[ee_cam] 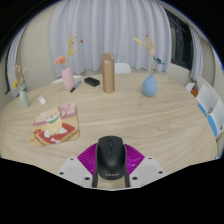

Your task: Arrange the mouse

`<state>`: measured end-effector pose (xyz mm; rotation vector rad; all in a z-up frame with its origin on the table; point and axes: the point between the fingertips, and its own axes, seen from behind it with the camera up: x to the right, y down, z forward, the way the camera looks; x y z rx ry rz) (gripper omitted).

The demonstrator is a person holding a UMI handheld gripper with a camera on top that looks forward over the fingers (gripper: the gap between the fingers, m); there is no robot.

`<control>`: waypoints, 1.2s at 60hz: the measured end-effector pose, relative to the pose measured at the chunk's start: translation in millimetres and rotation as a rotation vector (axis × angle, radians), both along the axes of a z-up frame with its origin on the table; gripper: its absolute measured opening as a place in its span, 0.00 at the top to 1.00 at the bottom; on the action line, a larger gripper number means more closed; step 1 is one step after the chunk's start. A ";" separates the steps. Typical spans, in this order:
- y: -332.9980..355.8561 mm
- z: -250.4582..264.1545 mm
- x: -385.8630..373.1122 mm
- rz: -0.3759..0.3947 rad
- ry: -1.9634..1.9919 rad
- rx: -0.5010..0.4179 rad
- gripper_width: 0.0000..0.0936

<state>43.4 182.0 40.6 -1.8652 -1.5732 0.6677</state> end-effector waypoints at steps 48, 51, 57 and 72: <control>-223.2 -52.7 -150.1 0.195 0.006 0.018 0.51; -224.6 -52.5 -148.5 0.209 -0.001 0.017 0.45; -223.8 -41.5 -130.0 0.240 -0.021 -0.002 0.08; -162.7 29.9 -14.1 0.207 0.025 -0.056 0.09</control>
